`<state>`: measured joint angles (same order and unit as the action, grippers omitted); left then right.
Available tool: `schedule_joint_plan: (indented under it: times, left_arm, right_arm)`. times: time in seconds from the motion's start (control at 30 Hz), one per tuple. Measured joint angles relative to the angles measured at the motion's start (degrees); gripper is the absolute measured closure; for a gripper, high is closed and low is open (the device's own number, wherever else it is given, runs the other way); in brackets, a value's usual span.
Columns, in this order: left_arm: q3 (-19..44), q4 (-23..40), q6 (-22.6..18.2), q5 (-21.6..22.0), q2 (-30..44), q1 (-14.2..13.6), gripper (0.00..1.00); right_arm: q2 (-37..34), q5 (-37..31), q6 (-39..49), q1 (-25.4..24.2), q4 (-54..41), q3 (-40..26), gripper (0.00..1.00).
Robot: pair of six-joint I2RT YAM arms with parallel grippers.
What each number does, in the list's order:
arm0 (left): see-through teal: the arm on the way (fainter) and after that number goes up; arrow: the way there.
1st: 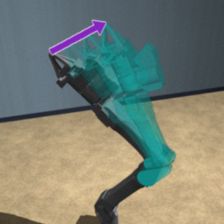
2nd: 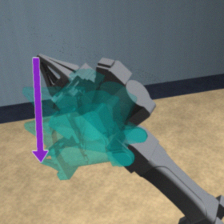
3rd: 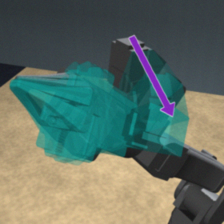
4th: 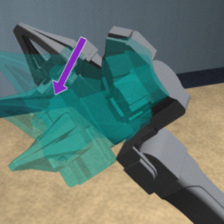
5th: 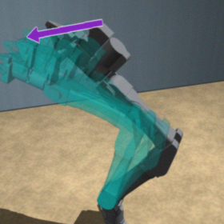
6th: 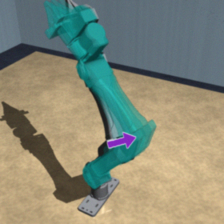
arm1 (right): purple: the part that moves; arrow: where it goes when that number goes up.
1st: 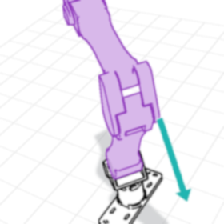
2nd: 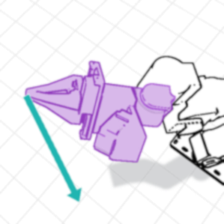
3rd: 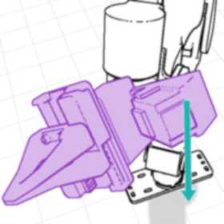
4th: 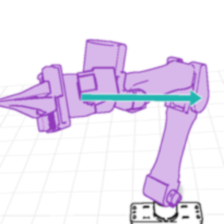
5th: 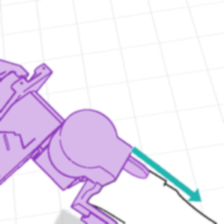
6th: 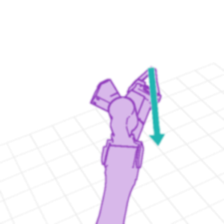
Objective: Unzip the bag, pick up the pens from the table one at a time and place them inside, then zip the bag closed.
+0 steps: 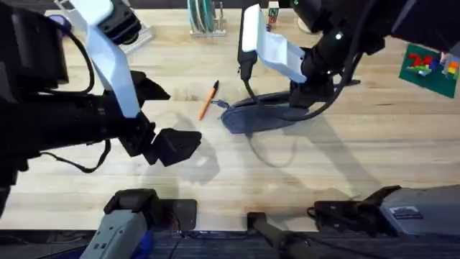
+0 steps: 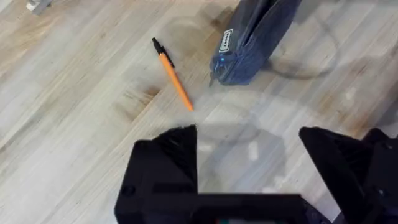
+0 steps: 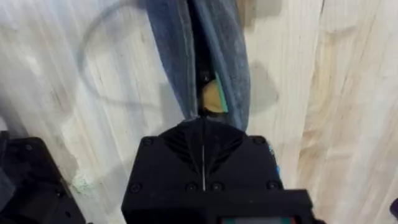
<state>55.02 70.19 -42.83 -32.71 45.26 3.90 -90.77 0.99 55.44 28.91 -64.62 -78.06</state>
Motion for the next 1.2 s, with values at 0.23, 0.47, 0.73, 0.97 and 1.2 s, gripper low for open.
schedule_joint_plan:
  times: [0.23, 0.47, 0.73, 0.97, 1.2]
  left_arm:
    - [0.0, 0.0, 0.02, 0.0, 0.01, 0.0, 0.005]
    - [0.0, 0.0, 0.02, 0.02, 0.01, 0.0, 0.005]
    - [0.0, 0.0, 0.02, 0.02, 0.01, 0.0, 0.005]
    - [0.0, 0.0, 0.02, 0.02, 0.01, 0.0, 0.005]
    - [0.0, 0.0, 0.02, 0.02, 0.01, 0.0, 0.006]
  right_arm:
    - [-0.29, 0.04, 0.73, -0.12, 2.24, 0.0, 0.971]
    - [-2.65, 0.07, 0.78, -0.12, 2.71, 0.0, 0.971]
    - [-4.13, 0.81, 1.07, -0.12, 3.69, 0.0, 0.973]
    - [-6.88, 3.24, 1.64, -0.23, 3.78, 0.0, 0.973]
    - [-9.19, 3.82, 1.64, -0.27, 3.84, 0.0, 0.971]
